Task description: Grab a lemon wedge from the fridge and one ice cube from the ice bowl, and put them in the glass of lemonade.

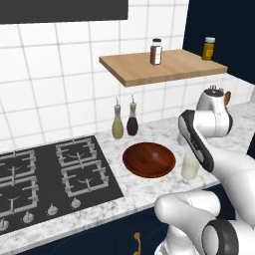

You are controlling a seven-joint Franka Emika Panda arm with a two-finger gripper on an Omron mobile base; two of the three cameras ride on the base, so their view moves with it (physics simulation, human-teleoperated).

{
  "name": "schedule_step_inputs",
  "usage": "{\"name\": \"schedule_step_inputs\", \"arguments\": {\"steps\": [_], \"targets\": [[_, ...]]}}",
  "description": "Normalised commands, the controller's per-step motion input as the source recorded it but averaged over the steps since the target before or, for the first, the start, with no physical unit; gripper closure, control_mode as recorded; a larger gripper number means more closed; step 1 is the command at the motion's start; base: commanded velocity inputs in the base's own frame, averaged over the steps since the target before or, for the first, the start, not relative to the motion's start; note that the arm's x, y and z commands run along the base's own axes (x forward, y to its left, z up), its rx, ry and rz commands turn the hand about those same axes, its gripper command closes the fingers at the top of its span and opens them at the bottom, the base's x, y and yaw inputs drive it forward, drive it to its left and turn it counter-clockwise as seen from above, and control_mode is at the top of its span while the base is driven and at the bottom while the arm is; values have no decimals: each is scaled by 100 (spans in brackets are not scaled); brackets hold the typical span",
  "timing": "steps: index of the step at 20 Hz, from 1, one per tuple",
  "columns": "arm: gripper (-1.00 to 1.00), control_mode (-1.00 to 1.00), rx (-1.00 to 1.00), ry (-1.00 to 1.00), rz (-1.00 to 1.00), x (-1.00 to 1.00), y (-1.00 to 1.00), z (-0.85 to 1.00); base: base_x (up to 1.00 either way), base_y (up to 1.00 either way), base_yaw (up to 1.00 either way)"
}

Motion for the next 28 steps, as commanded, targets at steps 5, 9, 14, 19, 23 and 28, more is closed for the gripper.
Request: {"name": "schedule_step_inputs", "arguments": {"steps": [5, 9, 14, 19, 23, 28], "targets": [[100, -100, 1, 0, 0, 18, -4, -9, 0, 0, 0], [100, -100, 11, 0, 0, 8, -8, -19, 0, 0, 0], [100, -100, 9, 0, 1, 0, -4, 0, 0, 0, 0], [100, -100, 0, 0, 0, 0, -23, -3, 0, 0, 0], [100, -100, 0, 0, 0, 7, -3, 0, 0, 0, 0], [100, -100, 0, 0, 0, 18, 0, 0, 0, 0, 0]]}}
